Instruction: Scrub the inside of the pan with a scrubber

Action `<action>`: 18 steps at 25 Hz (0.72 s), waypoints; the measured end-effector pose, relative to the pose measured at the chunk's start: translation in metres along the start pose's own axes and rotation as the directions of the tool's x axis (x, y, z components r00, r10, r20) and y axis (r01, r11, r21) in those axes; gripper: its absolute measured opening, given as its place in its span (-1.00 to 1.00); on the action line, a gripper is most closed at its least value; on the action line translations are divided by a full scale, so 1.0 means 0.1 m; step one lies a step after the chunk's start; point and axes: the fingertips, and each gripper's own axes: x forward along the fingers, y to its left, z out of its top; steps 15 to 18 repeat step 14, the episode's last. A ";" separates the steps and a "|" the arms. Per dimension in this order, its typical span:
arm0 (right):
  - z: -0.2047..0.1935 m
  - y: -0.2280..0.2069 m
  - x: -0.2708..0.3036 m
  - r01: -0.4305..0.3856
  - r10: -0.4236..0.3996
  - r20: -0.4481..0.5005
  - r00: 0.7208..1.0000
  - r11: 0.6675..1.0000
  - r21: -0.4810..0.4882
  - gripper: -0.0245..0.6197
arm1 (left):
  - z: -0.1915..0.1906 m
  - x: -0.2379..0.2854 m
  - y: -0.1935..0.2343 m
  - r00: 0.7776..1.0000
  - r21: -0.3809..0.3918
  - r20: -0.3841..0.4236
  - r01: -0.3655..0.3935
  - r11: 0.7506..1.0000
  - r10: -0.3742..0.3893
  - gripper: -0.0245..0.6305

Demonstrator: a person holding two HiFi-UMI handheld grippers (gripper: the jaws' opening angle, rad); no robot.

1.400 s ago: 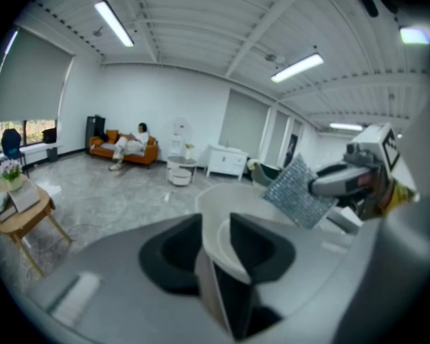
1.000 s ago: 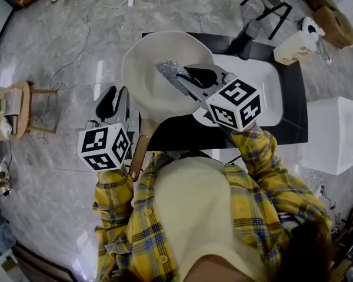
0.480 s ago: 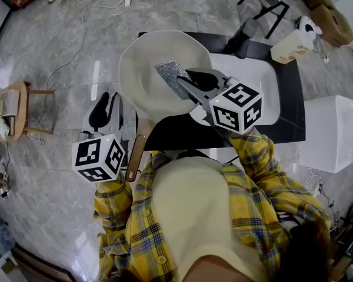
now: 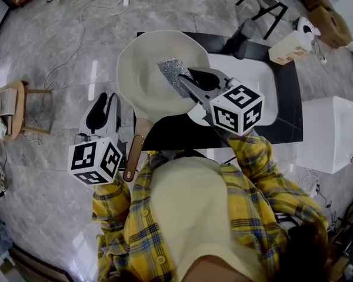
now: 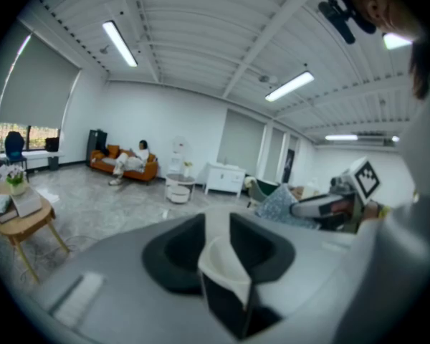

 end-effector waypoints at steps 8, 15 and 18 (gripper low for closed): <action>0.00 -0.01 0.00 0.009 -0.009 0.001 1.000 1.000 0.001 -0.68 | -0.04 0.01 -0.04 1.000 -0.013 -0.016 0.026 1.000 -0.026 -0.62; -0.01 -0.02 -0.01 0.011 -0.011 -0.001 1.000 1.000 0.002 -0.68 | -0.05 0.02 -0.07 0.999 0.000 -0.024 0.034 0.999 -0.034 -0.64; -0.01 -0.02 -0.01 0.011 -0.011 -0.001 1.000 1.000 0.002 -0.68 | -0.05 0.02 -0.07 0.999 0.000 -0.024 0.034 0.999 -0.034 -0.64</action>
